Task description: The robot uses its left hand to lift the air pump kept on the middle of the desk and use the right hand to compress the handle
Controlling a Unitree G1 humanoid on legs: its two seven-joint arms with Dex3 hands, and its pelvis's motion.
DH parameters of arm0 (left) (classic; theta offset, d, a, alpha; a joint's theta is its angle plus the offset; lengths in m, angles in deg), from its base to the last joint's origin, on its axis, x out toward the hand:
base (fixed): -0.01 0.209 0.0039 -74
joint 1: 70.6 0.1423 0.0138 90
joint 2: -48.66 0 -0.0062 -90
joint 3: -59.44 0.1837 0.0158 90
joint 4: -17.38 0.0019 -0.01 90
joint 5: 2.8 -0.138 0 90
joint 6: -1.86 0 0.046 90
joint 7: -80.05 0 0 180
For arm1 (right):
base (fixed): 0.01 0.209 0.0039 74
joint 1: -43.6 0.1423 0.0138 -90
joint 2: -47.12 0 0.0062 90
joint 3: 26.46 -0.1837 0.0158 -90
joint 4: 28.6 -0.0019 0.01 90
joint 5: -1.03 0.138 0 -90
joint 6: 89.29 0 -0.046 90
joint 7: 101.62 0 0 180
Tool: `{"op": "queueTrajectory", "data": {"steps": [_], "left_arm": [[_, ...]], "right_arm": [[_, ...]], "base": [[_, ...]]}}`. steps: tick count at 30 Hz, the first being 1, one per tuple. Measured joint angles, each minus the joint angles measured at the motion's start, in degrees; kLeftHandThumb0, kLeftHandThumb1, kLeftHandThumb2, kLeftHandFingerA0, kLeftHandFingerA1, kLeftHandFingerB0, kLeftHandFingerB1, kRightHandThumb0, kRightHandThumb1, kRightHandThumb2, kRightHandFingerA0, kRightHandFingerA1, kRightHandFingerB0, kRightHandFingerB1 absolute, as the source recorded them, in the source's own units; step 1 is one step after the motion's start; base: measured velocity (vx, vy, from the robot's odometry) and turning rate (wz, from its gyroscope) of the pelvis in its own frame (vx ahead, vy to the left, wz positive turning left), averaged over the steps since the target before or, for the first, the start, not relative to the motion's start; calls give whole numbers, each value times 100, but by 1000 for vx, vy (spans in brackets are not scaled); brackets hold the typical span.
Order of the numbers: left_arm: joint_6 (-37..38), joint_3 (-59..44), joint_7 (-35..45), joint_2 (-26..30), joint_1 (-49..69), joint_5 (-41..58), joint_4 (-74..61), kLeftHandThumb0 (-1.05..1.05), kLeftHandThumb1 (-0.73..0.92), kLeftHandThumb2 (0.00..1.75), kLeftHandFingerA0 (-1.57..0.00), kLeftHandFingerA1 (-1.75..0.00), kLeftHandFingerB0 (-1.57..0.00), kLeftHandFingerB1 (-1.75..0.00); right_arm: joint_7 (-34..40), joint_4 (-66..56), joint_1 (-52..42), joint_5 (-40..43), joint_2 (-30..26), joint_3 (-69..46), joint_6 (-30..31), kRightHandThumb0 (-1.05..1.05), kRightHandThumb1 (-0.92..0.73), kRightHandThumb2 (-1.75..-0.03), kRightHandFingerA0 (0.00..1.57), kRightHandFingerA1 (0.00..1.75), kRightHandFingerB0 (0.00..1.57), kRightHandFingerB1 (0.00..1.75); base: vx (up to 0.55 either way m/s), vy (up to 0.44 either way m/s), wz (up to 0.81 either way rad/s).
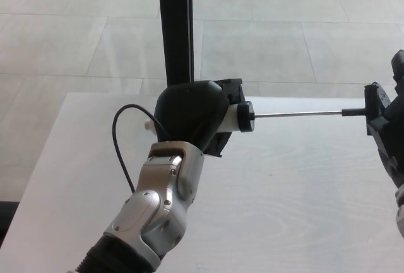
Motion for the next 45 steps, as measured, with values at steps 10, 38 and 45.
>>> {"op": "queueTrajectory", "data": {"steps": [10,38,45], "left_arm": [[-167,227,27,-1,62,-73,-9,-15,54,95,-110,-162,-89,-110],[-89,330,-46,50,-422,-135,464,-29,59,62,-92,-160,-83,-114],[-95,417,-16,-37,-568,-134,471,-39,46,89,-119,-138,-86,-113]], "right_arm": [[30,152,264,-303,-173,482,-398,-103,-92,-131,0,4,0,1],[-111,-904,-249,-863,-488,1949,47,-105,-90,-131,0,9,0,2],[36,-937,-209,-1145,-348,2075,-11,-105,-89,-132,0,9,0,0]], "base": [[0,0,0],[0,0,0],[0,0,0]]}}
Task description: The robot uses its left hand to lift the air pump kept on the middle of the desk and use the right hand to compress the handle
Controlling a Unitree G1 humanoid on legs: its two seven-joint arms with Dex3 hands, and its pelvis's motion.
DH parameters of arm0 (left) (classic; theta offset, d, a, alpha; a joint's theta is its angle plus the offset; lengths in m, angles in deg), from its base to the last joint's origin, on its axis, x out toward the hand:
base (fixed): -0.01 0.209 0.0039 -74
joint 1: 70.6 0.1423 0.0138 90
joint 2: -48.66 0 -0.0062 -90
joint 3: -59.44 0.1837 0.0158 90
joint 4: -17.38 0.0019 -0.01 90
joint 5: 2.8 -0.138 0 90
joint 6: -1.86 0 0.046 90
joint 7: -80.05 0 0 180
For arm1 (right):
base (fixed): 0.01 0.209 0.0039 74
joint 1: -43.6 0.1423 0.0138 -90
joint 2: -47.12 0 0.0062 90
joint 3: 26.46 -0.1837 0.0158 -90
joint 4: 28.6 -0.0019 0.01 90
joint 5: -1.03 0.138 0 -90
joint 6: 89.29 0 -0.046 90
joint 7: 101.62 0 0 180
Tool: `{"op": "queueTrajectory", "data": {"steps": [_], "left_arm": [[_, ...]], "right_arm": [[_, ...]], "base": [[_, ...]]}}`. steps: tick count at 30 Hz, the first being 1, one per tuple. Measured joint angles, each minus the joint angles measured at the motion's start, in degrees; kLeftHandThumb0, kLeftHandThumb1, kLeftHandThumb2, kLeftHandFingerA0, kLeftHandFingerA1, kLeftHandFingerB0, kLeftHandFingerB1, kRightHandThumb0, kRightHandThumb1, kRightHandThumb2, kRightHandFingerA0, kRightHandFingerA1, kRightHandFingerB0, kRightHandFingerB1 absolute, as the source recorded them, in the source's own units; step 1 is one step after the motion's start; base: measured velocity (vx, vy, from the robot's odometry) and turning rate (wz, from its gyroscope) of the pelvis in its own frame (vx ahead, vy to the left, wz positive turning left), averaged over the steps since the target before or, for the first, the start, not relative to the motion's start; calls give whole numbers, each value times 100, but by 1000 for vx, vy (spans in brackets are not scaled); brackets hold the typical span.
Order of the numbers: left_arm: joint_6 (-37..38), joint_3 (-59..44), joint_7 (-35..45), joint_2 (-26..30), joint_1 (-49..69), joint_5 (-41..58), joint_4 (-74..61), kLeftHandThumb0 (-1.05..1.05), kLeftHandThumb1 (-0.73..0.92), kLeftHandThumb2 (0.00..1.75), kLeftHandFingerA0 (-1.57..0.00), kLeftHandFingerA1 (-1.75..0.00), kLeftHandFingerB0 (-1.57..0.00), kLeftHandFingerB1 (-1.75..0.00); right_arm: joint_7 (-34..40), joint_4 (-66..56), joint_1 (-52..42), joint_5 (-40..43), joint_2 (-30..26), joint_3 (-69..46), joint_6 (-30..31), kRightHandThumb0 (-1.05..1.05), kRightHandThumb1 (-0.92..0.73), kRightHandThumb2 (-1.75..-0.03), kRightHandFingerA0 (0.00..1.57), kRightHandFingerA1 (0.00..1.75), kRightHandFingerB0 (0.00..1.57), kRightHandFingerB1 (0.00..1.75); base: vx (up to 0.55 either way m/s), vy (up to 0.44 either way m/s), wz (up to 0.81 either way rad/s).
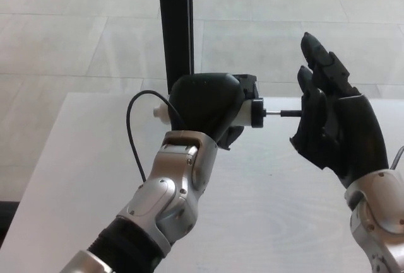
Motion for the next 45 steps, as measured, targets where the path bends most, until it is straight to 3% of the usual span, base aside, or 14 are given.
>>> {"op": "queueTrajectory", "data": {"steps": [2,3,8,9,11,18,20,23,24,27,28,35,40,45], "left_arm": [[0,4,8,-72,-13,17,1,-42,51,92,-117,-137,-83,-111],[4,-6,16,-113,-15,36,5,-41,74,65,-85,-174,-68,-143],[-17,-94,83,-375,43,185,-85,-29,70,64,-73,-152,-62,-56],[-15,-59,87,-388,67,186,-130,-28,71,63,-68,-154,-60,-62],[12,-44,71,-462,220,226,-279,-33,73,62,-67,-163,-56,-134],[-180,166,255,-639,363,197,-421,-43,76,65,-68,-135,-59,-79],[-324,321,395,-659,216,123,-308,-39,78,63,-67,-155,-51,-121],[-522,357,491,-767,77,82,-206,-32,75,63,-66,-153,-54,-118],[-552,330,487,-810,80,84,-197,-22,66,63,-72,-134,-38,-52],[-457,64,364,-963,291,252,-260,-27,66,60,-63,-119,-39,-49],[-453,21,341,-958,337,286,-263,-37,80,63,-67,-154,-54,-116],[-399,382,378,-466,234,131,121,-37,80,70,-81,-160,-63,-75],[-236,587,374,-118,199,108,673,-18,63,81,-87,-174,-80,-137],[-53,719,315,154,390,98,915,-21,62,72,-88,-175,-79,-132]], "right_arm": [[41,-16,77,-81,23,6,-9,-105,-89,-132,0,10,0,1],[63,-22,116,-115,31,3,-19,-105,-89,-131,0,8,0,0],[100,-66,295,-166,145,-29,-61,-105,-87,-131,0,7,0,0],[103,-85,314,-169,175,-26,-59,-105,-87,-131,0,7,0,0],[112,-139,384,-179,246,-21,-49,-105,-89,-132,0,8,0,0],[161,-251,520,-269,345,40,19,-105,-92,-134,0,8,0,2],[175,-239,540,-302,357,53,15,-102,-92,-134,0,8,0,4],[217,-225,546,-370,418,65,20,-105,-90,-132,0,7,0,0],[234,-225,545,-374,471,59,25,-105,-87,-131,0,8,0,0],[288,-223,520,-394,590,57,44,-105,-89,-132,0,7,0,0],[299,-223,509,-396,611,49,44,-105,-90,-131,0,4,0,0],[153,-201,704,-152,622,-321,-44,-105,-86,-127,0,6,0,1],[128,-538,1219,28,550,-685,123,-104,-89,-129,0,7,0,0],[54,-1028,1693,273,195,-1256,450,-95,-84,-124,0,13,13,22]], "base": [[0,0,0],[0,0,0],[0,0,0],[0,0,0],[0,0,0],[0,0,0],[0,0,0],[0,0,0],[0,0,0],[0,0,0],[0,0,0],[0,0,0],[0,0,0],[0,0,0]]}}
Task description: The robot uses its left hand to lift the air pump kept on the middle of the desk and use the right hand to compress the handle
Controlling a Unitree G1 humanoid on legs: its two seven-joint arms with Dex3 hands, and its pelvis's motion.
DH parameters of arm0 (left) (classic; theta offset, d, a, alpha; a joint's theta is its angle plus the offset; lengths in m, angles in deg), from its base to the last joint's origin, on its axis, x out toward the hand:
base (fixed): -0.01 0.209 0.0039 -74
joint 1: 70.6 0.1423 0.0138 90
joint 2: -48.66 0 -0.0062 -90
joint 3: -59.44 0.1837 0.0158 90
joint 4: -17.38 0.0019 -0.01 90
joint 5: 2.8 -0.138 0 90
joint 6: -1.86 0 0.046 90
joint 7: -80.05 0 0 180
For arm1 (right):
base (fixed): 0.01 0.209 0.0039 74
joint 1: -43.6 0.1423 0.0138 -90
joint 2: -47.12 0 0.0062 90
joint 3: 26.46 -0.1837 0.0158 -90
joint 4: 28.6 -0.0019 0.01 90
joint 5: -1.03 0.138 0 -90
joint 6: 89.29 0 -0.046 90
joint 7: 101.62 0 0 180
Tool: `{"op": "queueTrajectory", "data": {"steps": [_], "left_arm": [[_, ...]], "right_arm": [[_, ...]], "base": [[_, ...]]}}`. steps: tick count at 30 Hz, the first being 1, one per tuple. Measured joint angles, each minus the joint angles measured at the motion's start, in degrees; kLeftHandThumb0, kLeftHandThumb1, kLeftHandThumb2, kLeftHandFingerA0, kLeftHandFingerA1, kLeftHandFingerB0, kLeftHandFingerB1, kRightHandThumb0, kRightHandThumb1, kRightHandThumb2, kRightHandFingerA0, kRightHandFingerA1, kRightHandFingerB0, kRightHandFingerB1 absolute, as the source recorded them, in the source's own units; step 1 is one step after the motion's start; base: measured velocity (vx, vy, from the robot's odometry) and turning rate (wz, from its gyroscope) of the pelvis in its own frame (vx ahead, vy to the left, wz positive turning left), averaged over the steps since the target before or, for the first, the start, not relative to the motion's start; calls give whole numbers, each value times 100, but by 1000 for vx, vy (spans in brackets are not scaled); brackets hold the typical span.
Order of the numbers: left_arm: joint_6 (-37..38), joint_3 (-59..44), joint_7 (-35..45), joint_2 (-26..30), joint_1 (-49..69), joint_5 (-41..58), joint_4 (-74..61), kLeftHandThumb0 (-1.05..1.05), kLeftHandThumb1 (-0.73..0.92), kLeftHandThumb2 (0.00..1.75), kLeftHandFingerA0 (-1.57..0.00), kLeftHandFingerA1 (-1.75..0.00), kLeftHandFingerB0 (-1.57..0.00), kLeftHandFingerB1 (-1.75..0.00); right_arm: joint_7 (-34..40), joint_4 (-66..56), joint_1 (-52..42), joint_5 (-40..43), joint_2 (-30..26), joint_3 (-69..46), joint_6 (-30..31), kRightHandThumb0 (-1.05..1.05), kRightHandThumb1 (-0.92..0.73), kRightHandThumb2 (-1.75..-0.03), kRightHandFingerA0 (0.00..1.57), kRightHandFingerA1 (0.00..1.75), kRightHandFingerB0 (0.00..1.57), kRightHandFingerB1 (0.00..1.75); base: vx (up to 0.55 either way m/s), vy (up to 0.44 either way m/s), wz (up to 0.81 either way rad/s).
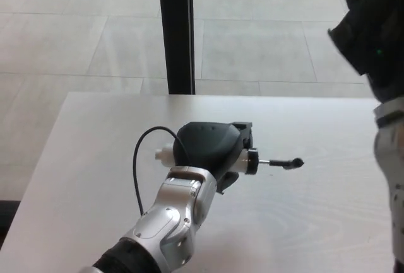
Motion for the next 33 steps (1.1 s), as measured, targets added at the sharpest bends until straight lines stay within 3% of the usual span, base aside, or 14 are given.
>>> {"op": "queueTrajectory", "data": {"steps": [3,4,5,7,8,10,11,12,13,16,19,25,26,33], "left_arm": [[64,30,-60,128,236,-1,85,-21,59,85,-92,-175,-79,-140],[68,47,-75,160,292,-7,101,-19,57,89,-90,-175,-74,-145],[72,46,-81,187,334,-8,102,-24,48,101,-118,-137,-92,-119],[99,35,-88,211,406,-4,100,-18,54,96,-88,-175,-70,-154],[117,8,-90,215,459,10,93,-26,52,104,-118,-137,-87,-115],[164,-46,-95,219,547,44,82,-22,63,90,-89,-175,-76,-116],[183,-80,-98,212,583,63,64,-24,67,81,-90,-172,-77,-99],[206,-120,-101,202,624,82,38,-26,69,75,-91,-167,-78,-84],[223,-150,-103,192,650,98,20,-24,68,78,-90,-165,-73,-77],[274,-254,-107,114,747,163,-77,-30,64,74,-89,-161,-50,-67],[274,-280,-71,44,801,200,-159,-43,62,67,-55,-113,-39,-58],[141,-308,282,-30,769,269,-435,-87,65,62,-2,-48,-1,-24],[118,-293,366,-27,764,269,-474,-97,67,61,0,0,0,0],[-19,-273,929,28,663,321,-697,-105,72,67,0,0,0,0]], "right_arm": [[-89,-274,165,193,-513,-588,218,-99,-85,-125,0,9,8,24],[-114,-363,199,267,-683,-777,305,-92,-91,-87,0,29,10,30],[-145,-459,206,350,-861,-994,394,-89,-92,-82,1,35,14,32],[-197,-618,154,492,-1130,-1353,524,-83,-79,-118,3,40,13,46],[-220,-692,100,582,-1250,-1557,597,-85,-79,-117,3,45,11,46],[-262,-800,-33,739,-1425,-1871,727,-89,-92,-79,4,43,17,37],[-279,-832,-101,810,-1487,-1990,783,-85,-78,-116,4,47,13,48],[-294,-869,-182,885,-1534,-2106,839,-88,-92,-78,6,43,19,39],[-303,-895,-241,943,-1554,-2189,888,-83,-80,-114,6,47,11,47],[-312,-1018,-550,1173,-1607,-2465,1125,-86,-92,-80,10,43,20,40],[-305,-1097,-800,1366,-1611,-2610,1331,-85,-80,-108,11,50,17,47],[-304,-1105,-1066,1620,-1611,-2685,1480,-88,-92,-75,12,45,25,41],[-304,-1103,-1084,1645,-1611,-2687,1488,-87,-92,-75,13,47,25,42],[-303,-1059,-1100,1744,-1611,-2685,1509,-84,-92,-77,14,43,28,40]], "base": [[0,0,0],[0,0,0],[0,0,0],[0,0,0],[0,0,0],[0,0,0],[0,0,0],[0,0,0],[0,0,0],[0,0,0],[0,0,0],[0,0,0],[0,0,0],[0,0,0]]}}
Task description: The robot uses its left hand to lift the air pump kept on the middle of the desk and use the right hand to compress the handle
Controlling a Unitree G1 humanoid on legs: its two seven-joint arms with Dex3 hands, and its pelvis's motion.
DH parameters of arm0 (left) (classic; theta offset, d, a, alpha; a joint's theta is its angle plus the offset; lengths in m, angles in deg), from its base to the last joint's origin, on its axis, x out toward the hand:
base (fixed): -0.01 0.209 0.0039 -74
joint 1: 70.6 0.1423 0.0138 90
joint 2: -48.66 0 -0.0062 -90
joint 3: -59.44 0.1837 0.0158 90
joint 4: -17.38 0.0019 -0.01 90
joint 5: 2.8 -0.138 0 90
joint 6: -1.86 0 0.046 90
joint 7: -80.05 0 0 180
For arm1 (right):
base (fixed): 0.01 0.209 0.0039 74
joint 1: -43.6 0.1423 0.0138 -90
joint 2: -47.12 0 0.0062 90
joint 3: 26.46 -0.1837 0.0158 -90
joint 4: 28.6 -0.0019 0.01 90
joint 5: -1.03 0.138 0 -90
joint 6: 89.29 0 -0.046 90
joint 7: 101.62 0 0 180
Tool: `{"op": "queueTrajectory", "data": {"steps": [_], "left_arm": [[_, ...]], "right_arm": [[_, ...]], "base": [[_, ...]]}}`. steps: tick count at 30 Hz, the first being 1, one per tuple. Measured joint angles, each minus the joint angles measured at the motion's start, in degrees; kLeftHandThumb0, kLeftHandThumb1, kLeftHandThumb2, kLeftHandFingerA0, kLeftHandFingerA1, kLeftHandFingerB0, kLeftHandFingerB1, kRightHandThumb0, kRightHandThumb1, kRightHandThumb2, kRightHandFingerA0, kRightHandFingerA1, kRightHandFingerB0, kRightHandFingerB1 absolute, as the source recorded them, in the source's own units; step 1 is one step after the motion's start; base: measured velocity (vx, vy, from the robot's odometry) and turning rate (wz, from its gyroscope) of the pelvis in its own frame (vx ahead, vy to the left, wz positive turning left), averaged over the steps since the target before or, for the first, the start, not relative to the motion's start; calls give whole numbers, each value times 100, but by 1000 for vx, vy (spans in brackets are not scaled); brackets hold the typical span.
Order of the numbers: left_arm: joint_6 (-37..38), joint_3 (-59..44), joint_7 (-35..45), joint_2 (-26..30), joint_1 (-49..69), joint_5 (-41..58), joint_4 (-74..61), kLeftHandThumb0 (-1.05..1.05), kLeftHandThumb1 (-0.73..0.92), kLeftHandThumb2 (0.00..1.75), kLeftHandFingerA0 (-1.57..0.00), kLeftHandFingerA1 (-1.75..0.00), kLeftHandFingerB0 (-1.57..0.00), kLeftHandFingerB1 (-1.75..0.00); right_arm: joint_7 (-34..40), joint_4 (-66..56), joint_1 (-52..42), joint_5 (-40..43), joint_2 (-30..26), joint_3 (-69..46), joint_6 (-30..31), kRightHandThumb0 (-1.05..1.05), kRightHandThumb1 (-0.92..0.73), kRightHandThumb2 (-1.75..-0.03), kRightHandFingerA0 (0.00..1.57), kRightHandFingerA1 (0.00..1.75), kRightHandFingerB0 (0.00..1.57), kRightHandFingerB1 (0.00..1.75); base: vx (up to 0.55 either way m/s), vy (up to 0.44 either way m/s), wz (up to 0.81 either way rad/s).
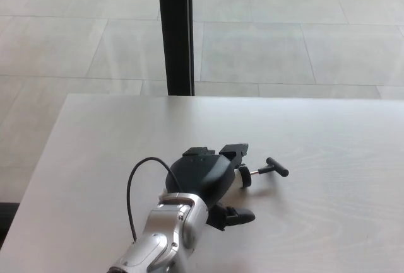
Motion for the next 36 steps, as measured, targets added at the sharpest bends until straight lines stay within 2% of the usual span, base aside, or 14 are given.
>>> {"op": "queueTrajectory", "data": {"steps": [16,18,19,26,27,28,29,30,31,32,33,34,35,36], "left_arm": [[-105,-611,1281,785,-228,415,-1351,-100,71,61,0,0,0,0],[-33,-964,1394,1021,-134,594,-1717,-90,69,70,0,0,0,0],[6,-1133,1416,1096,-73,680,-1839,-102,64,102,0,-14,0,0],[250,-2336,1586,1407,459,1317,-2254,-87,70,104,0,-21,0,-12],[274,-2502,1603,1443,541,1397,-2286,-79,65,93,0,-20,0,-14],[293,-2642,1620,1470,610,1456,-2304,-79,65,93,0,-20,0,-14],[322,-2852,1644,1512,727,1556,-2323,-78,68,106,0,-22,0,-18],[350,-3095,1677,1568,868,1664,-2333,-78,68,107,0,-22,0,-19],[367,-3210,1692,1593,937,1719,-2336,-80,85,65,0,-28,-1,-22],[393,-3445,1717,1631,1077,1827,-2337,-80,85,65,0,-28,-1,-22],[417,-3661,1743,1665,1214,1912,-2336,-76,65,106,-1,-26,-3,-23],[432,-3760,1755,1675,1280,1954,-2336,-76,80,64,-1,-30,-4,-23],[456,-4030,1779,1690,1478,2061,-2335,-76,80,64,-1,-30,-4,-23],[460,-4133,1789,1692,1552,2101,-2334,-77,63,100,-1,-24,-4,-21]], "right_arm": [[4,180,-222,88,-46,-80,40,-88,-92,-77,12,49,28,42],[3,216,-351,92,-109,-181,47,-87,-92,-78,13,50,29,42],[3,227,-396,92,-118,-218,49,-88,-91,-78,11,51,26,43],[-42,351,-765,88,-135,-428,41,-91,-92,-75,8,50,25,40],[-51,371,-825,88,-135,-453,39,-90,-75,-115,4,52,17,49],[-60,393,-873,88,-135,-475,38,-90,-75,-115,4,52,17,49],[-71,425,-953,87,-136,-515,37,-89,-75,-115,4,51,17,48],[-85,468,-1047,87,-136,-568,36,-87,-92,-70,14,46,31,35],[-91,493,-1089,87,-136,-594,35,-83,-92,-70,14,42,30,34],[-96,539,-1169,86,-136,-640,34,-83,-92,-70,14,42,30,34],[-99,585,-1249,86,-136,-681,28,-80,-92,-70,20,43,34,33],[-101,616,-1282,86,-136,-706,23,-78,-92,-72,18,41,32,33],[-104,707,-1379,85,-136,-780,13,-78,-92,-72,18,41,32,33],[-105,746,-1417,84,-136,-808,6,-81,-92,-69,21,46,35,33]], "base": [[0,0,0],[0,0,0],[0,0,0],[0,0,0],[0,0,0],[0,0,0],[0,0,0],[0,0,0],[0,0,0],[0,0,0],[0,0,0],[0,0,0],[0,0,0],[0,0,0]]}}
